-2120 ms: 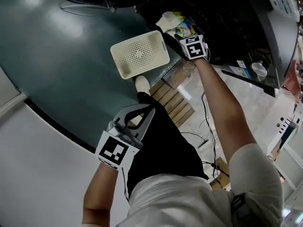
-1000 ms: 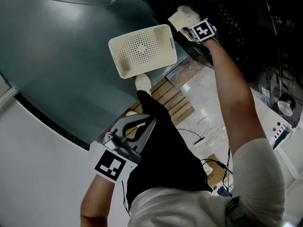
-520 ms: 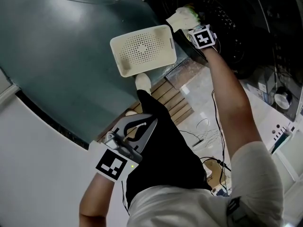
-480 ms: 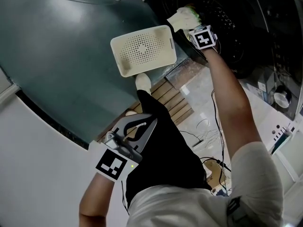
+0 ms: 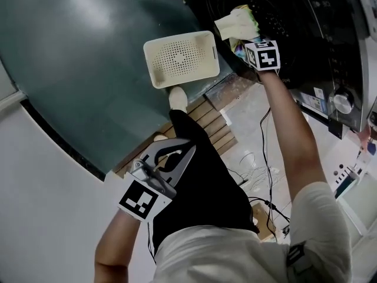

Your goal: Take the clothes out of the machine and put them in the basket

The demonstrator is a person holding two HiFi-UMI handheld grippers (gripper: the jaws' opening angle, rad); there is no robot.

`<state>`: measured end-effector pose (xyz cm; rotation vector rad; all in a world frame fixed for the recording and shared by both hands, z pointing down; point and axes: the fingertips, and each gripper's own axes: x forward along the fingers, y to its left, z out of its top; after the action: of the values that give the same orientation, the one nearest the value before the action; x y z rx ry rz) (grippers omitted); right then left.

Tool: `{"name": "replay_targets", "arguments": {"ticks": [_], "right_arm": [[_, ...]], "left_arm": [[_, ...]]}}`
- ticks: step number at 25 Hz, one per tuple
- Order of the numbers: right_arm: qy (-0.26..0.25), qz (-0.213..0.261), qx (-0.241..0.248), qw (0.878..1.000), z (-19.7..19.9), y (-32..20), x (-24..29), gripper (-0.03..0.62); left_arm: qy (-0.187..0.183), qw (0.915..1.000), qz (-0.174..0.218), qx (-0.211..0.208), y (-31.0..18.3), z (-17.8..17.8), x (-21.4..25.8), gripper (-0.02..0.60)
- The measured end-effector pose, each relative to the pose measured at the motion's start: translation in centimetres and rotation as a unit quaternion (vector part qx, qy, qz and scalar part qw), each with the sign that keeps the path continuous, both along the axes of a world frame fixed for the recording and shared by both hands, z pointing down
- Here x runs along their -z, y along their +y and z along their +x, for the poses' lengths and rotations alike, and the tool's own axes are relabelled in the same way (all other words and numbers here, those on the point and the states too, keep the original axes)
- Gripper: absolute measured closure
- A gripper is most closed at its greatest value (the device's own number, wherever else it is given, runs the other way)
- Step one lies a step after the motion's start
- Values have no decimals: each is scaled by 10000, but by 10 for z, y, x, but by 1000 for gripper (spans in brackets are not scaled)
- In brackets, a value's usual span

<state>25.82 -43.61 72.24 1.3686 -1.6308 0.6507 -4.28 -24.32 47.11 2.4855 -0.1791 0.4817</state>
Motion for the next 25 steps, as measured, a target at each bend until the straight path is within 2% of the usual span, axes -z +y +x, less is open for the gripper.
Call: {"name": "replay_targets", "arguments": {"ticks": [7, 13, 19, 25], "right_arm": [[-321, 418, 362, 9980, -53, 22, 67, 447], [-922, 540, 729, 9916, -116, 47, 98, 447], [-1303, 382, 1236, 9830, -188, 73, 94, 445], [-1491, 92, 1660, 9747, -240, 89, 60, 445]], "left_arm": [[53, 9999, 89, 115, 39, -24, 17, 586], [139, 9993, 157, 319, 59, -44, 28, 586], [79, 9985, 224, 501, 78, -67, 28, 586], [23, 9972, 132, 738, 92, -88, 16, 586]]}}
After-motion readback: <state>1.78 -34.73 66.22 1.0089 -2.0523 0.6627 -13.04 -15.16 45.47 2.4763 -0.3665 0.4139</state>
